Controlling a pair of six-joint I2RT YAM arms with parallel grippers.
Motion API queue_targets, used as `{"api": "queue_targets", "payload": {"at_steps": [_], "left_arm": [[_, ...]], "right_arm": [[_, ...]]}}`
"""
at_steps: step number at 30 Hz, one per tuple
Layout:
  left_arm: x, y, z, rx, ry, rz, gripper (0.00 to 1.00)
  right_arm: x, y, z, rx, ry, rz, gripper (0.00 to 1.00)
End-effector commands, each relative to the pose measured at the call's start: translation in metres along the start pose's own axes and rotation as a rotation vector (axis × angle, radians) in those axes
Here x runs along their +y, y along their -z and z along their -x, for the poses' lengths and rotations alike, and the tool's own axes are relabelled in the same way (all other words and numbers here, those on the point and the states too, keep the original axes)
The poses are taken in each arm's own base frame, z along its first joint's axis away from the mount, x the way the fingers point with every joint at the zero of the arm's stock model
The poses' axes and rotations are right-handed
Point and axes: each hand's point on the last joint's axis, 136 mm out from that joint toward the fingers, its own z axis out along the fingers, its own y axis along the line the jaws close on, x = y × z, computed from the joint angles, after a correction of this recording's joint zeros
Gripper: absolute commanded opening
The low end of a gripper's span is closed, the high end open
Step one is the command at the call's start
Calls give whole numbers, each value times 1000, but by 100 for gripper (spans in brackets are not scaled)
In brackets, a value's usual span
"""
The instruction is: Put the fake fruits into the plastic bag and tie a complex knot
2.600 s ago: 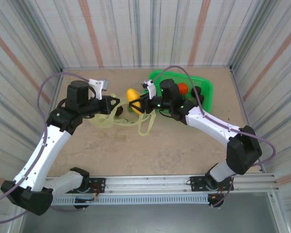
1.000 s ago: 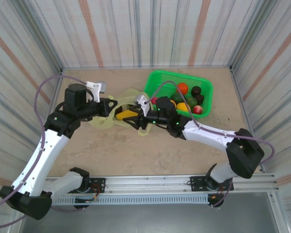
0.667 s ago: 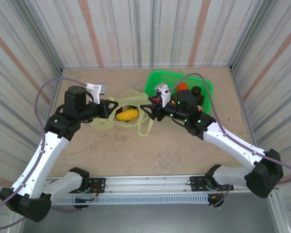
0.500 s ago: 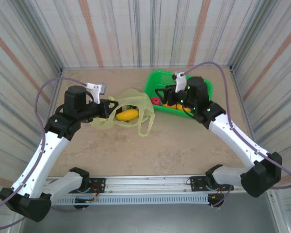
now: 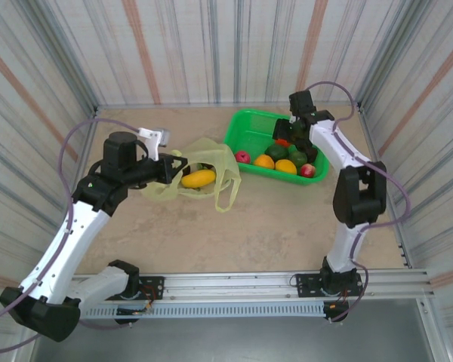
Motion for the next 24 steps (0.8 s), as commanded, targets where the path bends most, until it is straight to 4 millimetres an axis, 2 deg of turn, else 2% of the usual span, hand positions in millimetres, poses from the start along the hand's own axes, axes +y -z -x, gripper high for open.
{"api": "queue_targets", "payload": {"at_steps": [1,5,7,13,16,18,21,23,24], "left_arm": [[-6,-3,-4,14,-37,-31,0],[-9,-4,-8,31,-53,-27,0],[-9,-4,-7,30,-55,-26,0],[-7,-5,-9,36,-57,-19,0],[-8,-5,-9,35,-59,-19,0],[-9,-5,-9,37,-64,-21,0],[-11,-6,-7,43,-68,-24,0],[-12,-6,-8,47,-74,-25,0],[-12,-6,-7,48,-76,-22,0]], "right_arm": [[-17,-11,2,48,13,-106,85],[-24,-31,16,56,10,-140,87],[-21,-33,22,54,28,-150,87],[9,-28,3,99,93,-52,86],[13,-26,-9,138,98,-54,87],[12,-33,-25,181,93,-63,87],[15,-37,-30,194,89,-66,89],[12,-43,-34,215,87,-87,99],[9,-46,-37,226,87,-99,99]]}}
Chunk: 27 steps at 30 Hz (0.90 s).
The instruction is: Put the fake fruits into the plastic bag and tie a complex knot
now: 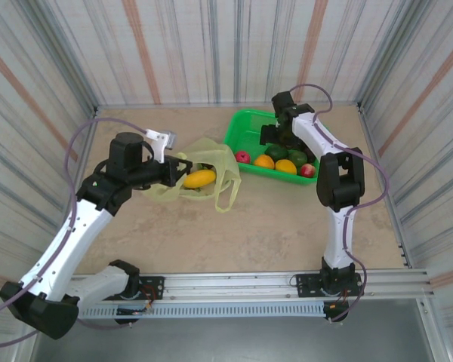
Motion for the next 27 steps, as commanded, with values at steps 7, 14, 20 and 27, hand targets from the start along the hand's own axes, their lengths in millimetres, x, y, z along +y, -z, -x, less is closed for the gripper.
{"api": "queue_targets", "payload": {"at_steps": [7,14,20,27], "left_arm": [[-2,1,-2,13,-38,9,0],[-1,1,-3,14,-38,13,0],[1,2,-4,12,-48,27,0],[3,1,-4,13,-56,36,0]], "right_arm": [[-13,-25,-9,81,-28,-53,99],[-16,-45,-8,92,-6,-73,99],[-16,-55,-8,98,-11,-65,96],[-12,-35,3,37,-4,-40,86]]}}
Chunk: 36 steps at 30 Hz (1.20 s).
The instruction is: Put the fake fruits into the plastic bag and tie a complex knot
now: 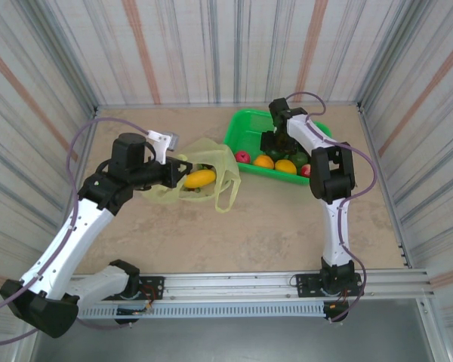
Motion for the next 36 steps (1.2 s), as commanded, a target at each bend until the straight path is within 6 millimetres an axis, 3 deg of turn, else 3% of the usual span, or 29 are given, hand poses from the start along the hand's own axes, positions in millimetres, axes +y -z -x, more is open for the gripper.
{"api": "queue_targets", "payload": {"at_steps": [1,11,16,21,25,30,36], "left_arm": [[-1,4,1,-7,-32,9,0],[-3,10,8,-27,-43,17,0],[-3,11,10,-33,-34,17,0],[-2,12,13,-43,-20,13,0],[-2,13,14,-44,-13,13,0],[0,16,17,-57,-8,24,0],[2,18,16,-61,0,36,0]], "right_arm": [[-3,23,10,-52,-3,12,86],[13,110,24,-188,3,140,82],[26,140,6,-195,22,217,81],[49,186,-14,-218,30,342,80],[81,222,-41,-210,77,451,80],[126,256,-94,-158,192,564,80],[169,274,-158,-69,295,705,79]]}}
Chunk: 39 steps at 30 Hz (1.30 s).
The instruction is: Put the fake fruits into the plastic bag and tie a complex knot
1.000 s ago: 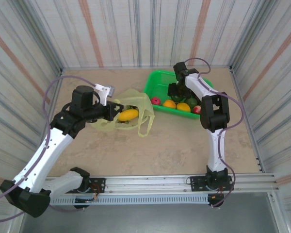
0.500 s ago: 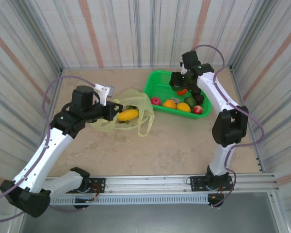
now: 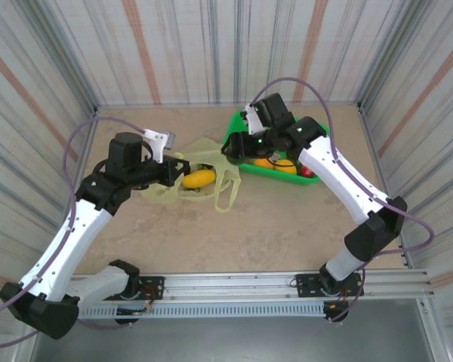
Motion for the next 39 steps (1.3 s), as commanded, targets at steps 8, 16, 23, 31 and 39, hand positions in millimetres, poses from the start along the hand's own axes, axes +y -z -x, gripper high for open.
{"api": "queue_targets", "payload": {"at_steps": [8,16,23,31,39], "left_arm": [[-3,13,11,-51,12,5,0],[-1,19,7,-67,13,15,0],[2,18,4,-63,33,17,0],[11,18,6,-70,58,27,0],[15,19,3,-71,54,50,0]], "right_arm": [[54,-56,-42,107,-49,187,80],[30,-141,-18,57,-149,82,79],[16,-202,-18,24,-177,-70,81],[30,-222,-43,63,-122,-89,99],[31,-176,-35,3,-46,-68,83]]}}
